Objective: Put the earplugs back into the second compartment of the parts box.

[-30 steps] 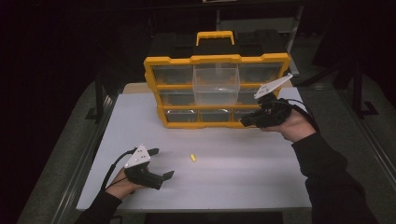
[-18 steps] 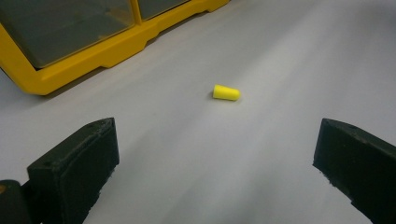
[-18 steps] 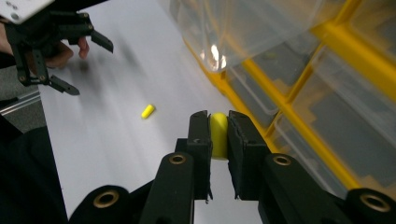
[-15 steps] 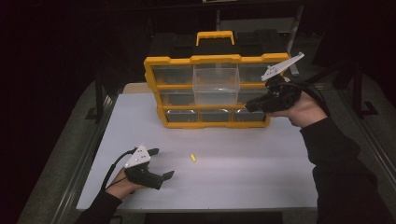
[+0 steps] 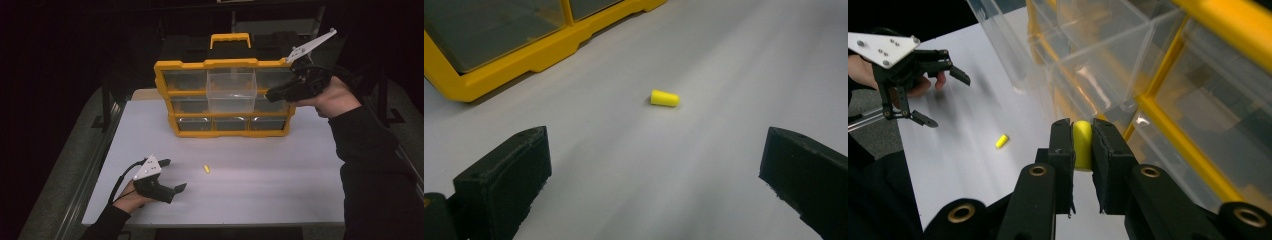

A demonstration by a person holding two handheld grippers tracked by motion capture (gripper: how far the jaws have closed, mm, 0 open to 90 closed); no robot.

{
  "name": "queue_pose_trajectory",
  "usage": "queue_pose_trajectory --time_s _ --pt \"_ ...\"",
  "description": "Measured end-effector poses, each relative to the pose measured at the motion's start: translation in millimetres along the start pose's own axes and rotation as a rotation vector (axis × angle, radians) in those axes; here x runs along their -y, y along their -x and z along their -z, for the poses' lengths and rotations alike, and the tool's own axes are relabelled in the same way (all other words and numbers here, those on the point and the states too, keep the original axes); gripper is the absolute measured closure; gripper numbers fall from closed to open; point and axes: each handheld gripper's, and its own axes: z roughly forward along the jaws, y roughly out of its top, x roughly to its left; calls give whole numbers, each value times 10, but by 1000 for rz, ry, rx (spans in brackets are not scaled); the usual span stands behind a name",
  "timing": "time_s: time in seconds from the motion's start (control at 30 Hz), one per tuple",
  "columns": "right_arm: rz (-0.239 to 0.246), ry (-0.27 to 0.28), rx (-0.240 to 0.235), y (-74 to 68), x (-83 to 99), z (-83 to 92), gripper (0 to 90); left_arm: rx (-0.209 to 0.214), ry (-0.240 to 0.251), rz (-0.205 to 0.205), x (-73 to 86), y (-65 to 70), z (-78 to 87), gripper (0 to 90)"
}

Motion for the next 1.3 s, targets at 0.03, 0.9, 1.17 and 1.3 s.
queue_pose_trajectory --time_s 0.03,0.9,1.17,1.3 --pt "6 1 2 6 -23 17 779 1 -1 0 0 1 0 0" --pt "64 23 -3 -83 -623 27 777 9 -15 1 4 -5 -8 0" --pt "69 1 -20 -95 -702 -162 775 12 -16 0 5 -5 -8 0" --pt "77 -24 -24 -110 -722 -262 772 11 -14 3 5 -6 -8 0"
